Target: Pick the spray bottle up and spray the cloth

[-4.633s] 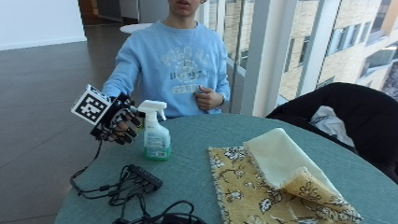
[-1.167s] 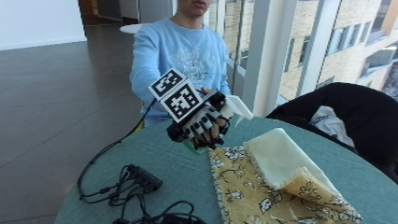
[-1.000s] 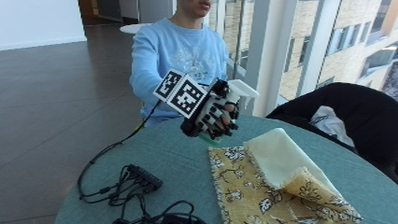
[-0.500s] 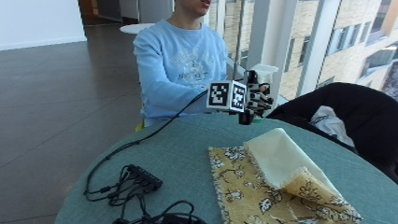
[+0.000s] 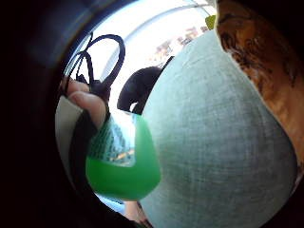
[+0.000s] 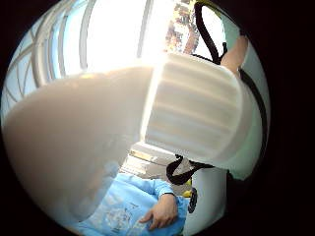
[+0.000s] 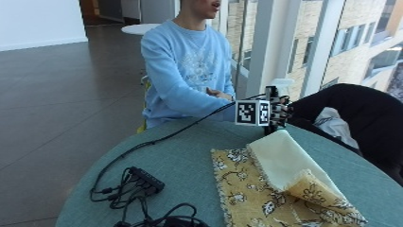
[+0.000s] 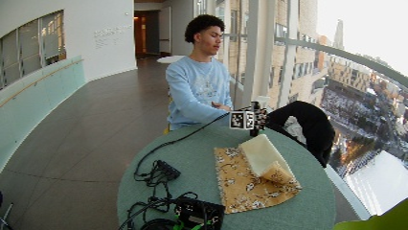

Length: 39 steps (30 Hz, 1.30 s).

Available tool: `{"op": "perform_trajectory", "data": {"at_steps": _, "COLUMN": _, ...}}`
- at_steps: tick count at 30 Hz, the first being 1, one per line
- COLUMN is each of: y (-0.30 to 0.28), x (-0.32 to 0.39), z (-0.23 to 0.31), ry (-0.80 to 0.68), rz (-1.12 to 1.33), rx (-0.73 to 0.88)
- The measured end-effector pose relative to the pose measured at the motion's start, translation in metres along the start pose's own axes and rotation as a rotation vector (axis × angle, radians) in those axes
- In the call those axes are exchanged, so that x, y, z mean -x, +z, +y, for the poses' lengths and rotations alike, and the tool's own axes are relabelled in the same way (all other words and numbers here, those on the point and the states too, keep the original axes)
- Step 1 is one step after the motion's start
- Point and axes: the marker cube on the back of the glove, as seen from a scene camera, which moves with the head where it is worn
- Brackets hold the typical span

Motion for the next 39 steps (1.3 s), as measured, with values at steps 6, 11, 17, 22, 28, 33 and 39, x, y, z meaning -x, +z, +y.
{"op": "perform_trajectory", "data": {"at_steps": 6, "y": 0.011, "x": -0.009, "z": 0.000, "ry": 0.022, "rz": -0.046, "rx": -0.008}}
{"op": "perform_trajectory", "data": {"at_steps": 11, "y": 0.007, "x": -0.011, "z": 0.004, "ry": 0.014, "rz": -0.047, "rx": -0.010}}
{"op": "perform_trajectory", "data": {"at_steps": 17, "y": -0.016, "x": -0.001, "z": 0.018, "ry": -0.069, "rz": -0.002, "rx": -0.053}}
{"op": "perform_trajectory", "data": {"at_steps": 22, "y": -0.046, "x": 0.005, "z": 0.035, "ry": -0.081, "rz": 0.028, "rx": -0.061}}
{"op": "perform_trajectory", "data": {"at_steps": 28, "y": -0.083, "x": 0.009, "z": 0.062, "ry": -0.078, "rz": 0.083, "rx": -0.074}}
{"op": "perform_trajectory", "data": {"at_steps": 33, "y": -0.122, "x": 0.012, "z": 0.102, "ry": 0.003, "rz": 0.241, "rx": -0.017}}
{"op": "perform_trajectory", "data": {"at_steps": 39, "y": -0.171, "x": 0.012, "z": 0.158, "ry": 0.079, "rz": 0.517, "rx": 0.008}}
